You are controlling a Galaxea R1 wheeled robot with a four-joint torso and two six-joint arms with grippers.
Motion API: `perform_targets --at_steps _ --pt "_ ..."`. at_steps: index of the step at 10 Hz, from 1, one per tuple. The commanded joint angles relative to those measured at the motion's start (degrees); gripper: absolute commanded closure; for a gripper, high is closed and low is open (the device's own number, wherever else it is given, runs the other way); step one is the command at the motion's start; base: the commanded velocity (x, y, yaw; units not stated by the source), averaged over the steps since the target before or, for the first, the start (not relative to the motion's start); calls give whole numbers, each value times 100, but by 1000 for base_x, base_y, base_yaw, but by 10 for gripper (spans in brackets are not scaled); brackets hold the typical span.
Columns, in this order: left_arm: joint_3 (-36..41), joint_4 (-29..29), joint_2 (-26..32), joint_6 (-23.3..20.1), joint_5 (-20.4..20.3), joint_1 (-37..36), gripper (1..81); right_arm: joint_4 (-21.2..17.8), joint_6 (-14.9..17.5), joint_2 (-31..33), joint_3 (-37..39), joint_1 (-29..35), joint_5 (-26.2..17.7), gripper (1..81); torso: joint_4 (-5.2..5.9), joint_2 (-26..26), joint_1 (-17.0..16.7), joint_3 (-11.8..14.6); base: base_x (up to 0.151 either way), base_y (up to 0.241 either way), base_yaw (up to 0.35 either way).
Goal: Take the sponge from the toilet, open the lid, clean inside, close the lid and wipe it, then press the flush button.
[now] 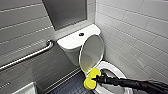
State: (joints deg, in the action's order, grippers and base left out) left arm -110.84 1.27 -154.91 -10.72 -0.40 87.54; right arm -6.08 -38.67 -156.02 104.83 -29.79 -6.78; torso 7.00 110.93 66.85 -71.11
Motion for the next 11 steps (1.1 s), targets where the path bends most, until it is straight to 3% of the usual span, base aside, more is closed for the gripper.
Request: perform_targets --at_steps 1,6,11 --pt "124 5 82 -62 515 136 10 -16 -27 850 -1027 171 115 811 0 0 0 0 0 0 0" --pt "141 -48 82 -62 524 128 10 -7 -27 2177 -1958 -400 537 811 2 0 0 0 0 0 0" --pt "1055 -30 811 -53 470 128 10 55 -18 3487 -2881 -1015 898 811 2 0 0 0 0 0 0"
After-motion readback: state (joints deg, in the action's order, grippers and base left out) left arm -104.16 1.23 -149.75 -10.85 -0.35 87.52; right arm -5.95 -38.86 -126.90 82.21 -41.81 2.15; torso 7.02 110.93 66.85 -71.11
